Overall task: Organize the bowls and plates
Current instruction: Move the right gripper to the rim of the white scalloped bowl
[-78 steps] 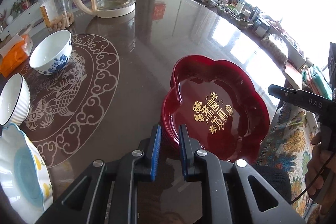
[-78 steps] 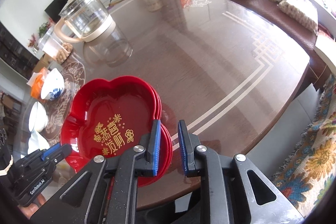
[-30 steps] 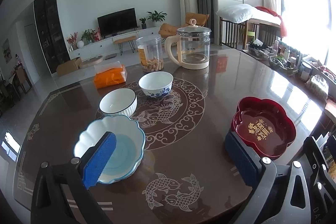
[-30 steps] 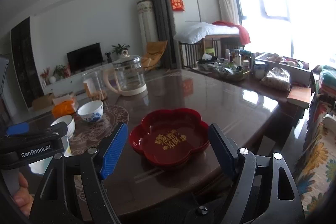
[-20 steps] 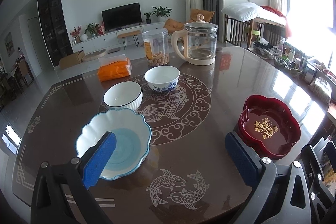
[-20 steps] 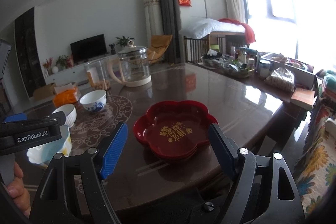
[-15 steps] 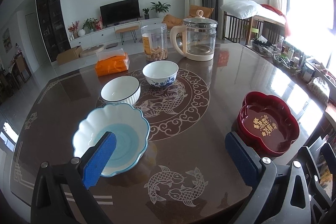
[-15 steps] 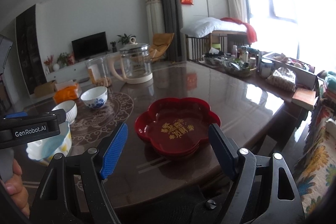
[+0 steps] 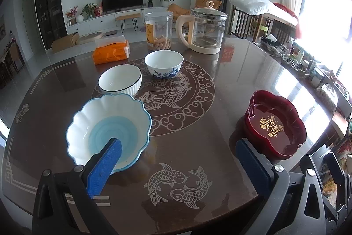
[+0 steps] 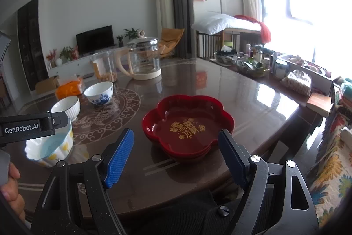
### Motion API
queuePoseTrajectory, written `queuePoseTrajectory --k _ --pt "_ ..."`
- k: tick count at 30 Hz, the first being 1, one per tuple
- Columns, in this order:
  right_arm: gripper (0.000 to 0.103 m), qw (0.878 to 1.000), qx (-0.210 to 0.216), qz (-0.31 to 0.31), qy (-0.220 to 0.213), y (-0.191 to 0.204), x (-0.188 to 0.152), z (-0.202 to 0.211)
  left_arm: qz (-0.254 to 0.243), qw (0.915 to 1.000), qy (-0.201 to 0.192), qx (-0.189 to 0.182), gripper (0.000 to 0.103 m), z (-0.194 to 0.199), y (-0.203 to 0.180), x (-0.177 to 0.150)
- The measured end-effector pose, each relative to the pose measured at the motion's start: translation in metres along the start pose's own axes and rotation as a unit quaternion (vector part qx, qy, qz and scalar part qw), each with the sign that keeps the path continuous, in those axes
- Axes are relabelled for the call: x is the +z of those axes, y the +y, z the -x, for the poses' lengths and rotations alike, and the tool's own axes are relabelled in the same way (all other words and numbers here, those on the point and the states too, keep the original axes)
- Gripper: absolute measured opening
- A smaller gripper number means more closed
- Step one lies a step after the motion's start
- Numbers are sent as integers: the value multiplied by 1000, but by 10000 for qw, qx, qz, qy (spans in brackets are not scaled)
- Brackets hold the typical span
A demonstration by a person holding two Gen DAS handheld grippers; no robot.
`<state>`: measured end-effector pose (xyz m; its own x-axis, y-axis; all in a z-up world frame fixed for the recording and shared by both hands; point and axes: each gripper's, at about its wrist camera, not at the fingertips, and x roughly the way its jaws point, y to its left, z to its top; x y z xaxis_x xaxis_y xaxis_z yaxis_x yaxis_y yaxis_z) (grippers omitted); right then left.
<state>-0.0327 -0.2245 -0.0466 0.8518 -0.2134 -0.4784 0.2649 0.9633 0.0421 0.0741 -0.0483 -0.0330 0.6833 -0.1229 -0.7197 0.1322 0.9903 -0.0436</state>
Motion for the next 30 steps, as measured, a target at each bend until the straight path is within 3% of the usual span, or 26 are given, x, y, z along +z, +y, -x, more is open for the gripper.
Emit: queuePoseTrajectory --k 7,17,30 --pt "82 9996 -121 94 220 3 0 -6 -113 9999 43 49 103 -1 -1 -1" --pt "82 9970 -87 301 709 14 5 -15 -546 9968 -7 578 103 7 -2 1" --pt "82 9960 -41 542 713 32 6 -12 -487 9968 41 630 103 9 9 4"
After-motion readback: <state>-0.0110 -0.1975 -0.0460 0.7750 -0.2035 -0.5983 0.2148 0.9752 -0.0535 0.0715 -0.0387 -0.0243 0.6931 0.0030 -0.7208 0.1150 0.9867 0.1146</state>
